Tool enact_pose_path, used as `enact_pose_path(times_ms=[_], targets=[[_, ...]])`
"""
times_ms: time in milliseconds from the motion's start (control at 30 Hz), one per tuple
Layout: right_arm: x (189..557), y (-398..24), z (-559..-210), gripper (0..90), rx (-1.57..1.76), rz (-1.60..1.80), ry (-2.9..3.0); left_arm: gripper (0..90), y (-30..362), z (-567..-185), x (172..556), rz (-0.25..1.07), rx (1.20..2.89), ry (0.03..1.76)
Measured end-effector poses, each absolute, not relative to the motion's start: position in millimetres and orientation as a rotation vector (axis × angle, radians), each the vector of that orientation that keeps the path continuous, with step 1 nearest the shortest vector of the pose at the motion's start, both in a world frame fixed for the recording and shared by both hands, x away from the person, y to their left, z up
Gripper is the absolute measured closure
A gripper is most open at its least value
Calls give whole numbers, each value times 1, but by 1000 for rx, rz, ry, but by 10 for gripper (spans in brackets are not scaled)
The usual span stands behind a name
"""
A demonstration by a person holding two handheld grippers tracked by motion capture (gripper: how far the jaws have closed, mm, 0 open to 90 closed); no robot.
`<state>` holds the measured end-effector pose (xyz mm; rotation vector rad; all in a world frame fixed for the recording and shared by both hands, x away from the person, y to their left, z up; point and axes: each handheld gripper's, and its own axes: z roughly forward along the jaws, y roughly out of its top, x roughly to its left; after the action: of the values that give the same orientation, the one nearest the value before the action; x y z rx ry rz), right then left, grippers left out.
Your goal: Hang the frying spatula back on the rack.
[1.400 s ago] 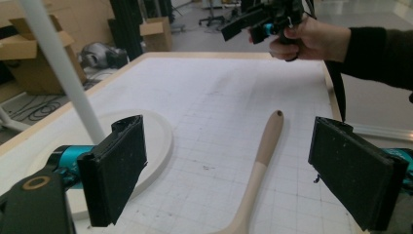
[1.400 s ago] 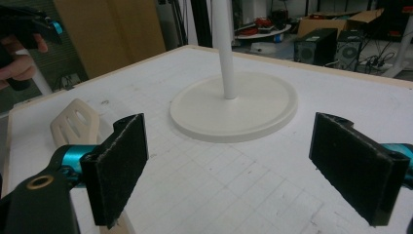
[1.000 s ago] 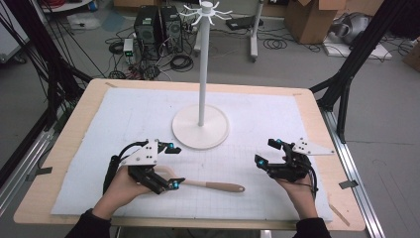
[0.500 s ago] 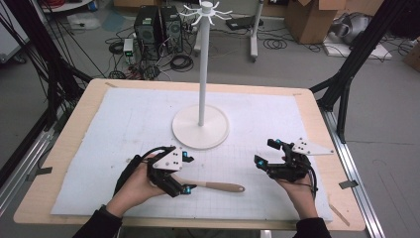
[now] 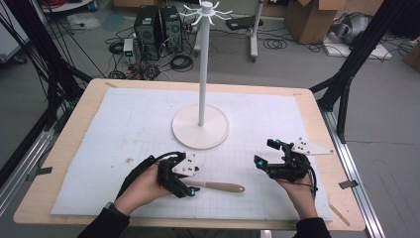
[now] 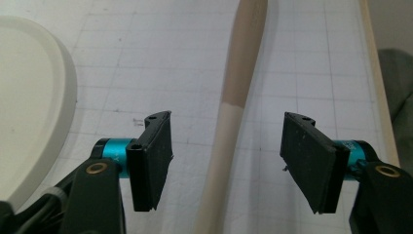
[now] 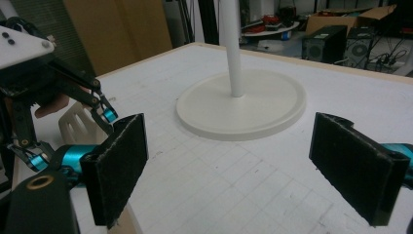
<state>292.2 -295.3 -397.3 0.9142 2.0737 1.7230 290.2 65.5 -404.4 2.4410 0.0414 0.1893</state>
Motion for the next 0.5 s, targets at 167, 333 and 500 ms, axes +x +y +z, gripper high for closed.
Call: enact_pose_path(times_ms=[167,333,500], targets=[[292,-294,-398,134,915,1718,2080,489,61,-409,290,178,2513,21],[292,-295,-397,134,916,1723,2084,552,58,-412,294,164,2564,37],[292,-296,-397,134,921,1726,2078,615,54,-417,298,130,2613,67]])
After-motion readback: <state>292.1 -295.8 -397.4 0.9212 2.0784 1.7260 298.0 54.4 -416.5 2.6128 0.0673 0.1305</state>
